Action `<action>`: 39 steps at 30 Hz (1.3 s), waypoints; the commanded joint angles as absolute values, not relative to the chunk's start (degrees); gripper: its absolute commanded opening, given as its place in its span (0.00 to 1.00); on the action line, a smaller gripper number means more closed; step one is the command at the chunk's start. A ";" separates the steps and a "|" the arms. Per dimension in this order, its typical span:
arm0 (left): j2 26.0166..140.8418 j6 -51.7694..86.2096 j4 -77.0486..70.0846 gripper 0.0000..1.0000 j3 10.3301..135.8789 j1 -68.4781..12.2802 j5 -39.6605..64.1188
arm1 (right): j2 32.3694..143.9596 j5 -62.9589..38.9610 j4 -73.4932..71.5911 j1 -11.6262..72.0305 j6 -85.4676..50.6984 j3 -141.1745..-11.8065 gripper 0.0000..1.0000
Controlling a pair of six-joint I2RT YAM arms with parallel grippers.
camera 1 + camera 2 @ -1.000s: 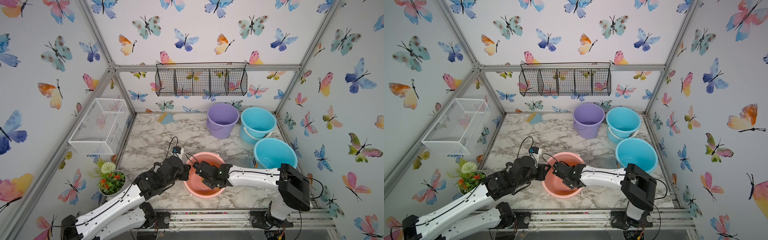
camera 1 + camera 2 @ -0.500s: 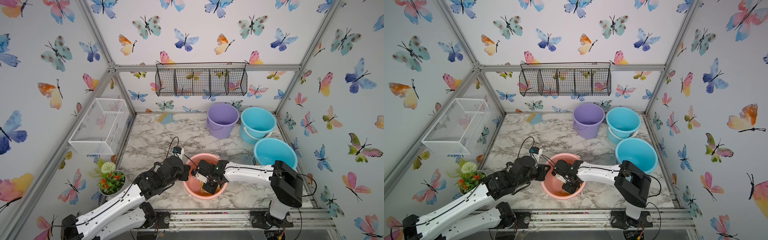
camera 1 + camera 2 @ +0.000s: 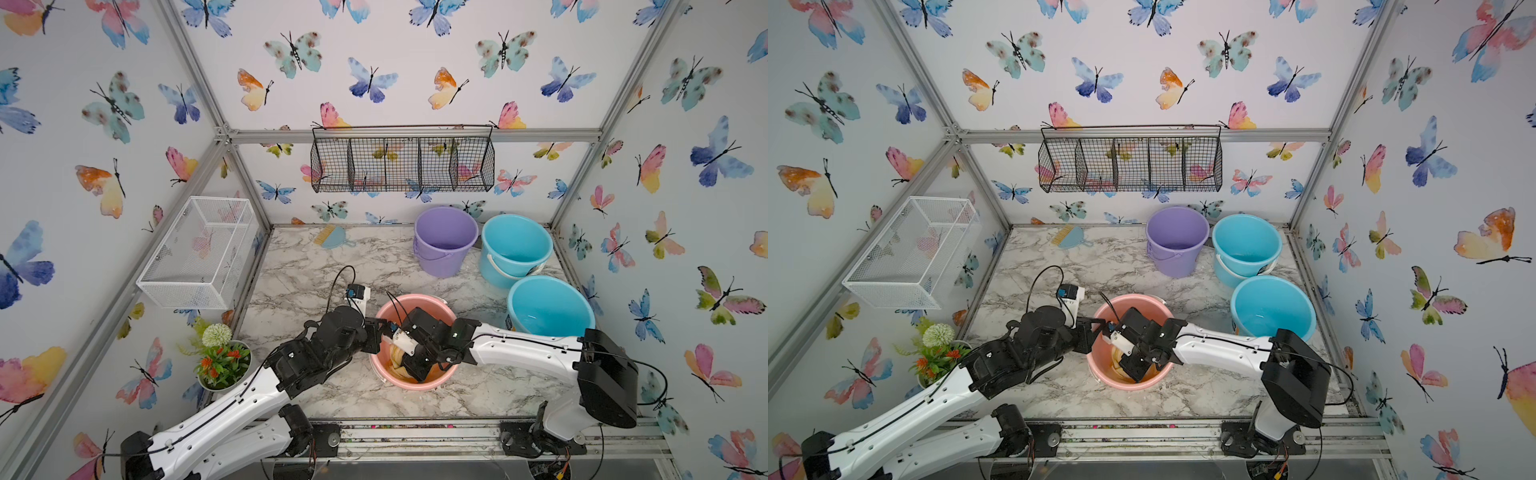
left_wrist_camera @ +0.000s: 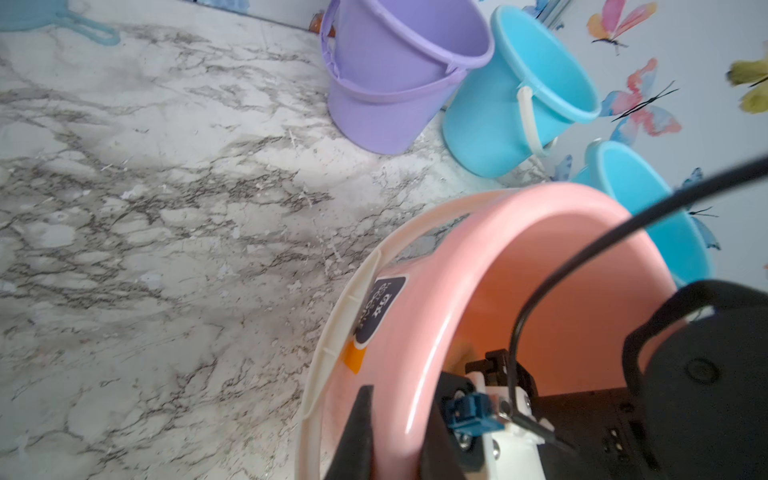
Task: Wipe the inside of the bucket with a cloth
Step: Wipe the dirt from the inside of the bucket, then place the bucket at the center of the board.
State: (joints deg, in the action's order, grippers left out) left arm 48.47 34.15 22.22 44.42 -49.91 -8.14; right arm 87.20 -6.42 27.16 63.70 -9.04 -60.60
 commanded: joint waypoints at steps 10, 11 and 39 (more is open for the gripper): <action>55.03 31.37 23.19 0.00 45.20 -46.19 -6.62 | 65.17 10.82 20.81 63.46 -13.03 -62.93 0.02; 55.55 30.85 23.01 0.00 45.48 -45.49 -6.22 | 63.94 13.02 21.18 63.46 -13.50 -63.06 0.02; 91.69 20.79 22.78 0.00 77.50 -10.64 9.32 | 55.54 21.07 29.94 63.46 -27.35 -52.27 0.02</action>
State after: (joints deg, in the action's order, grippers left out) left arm 88.75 20.97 21.61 73.32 -12.14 6.52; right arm 53.65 25.17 31.42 63.40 -25.21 -53.78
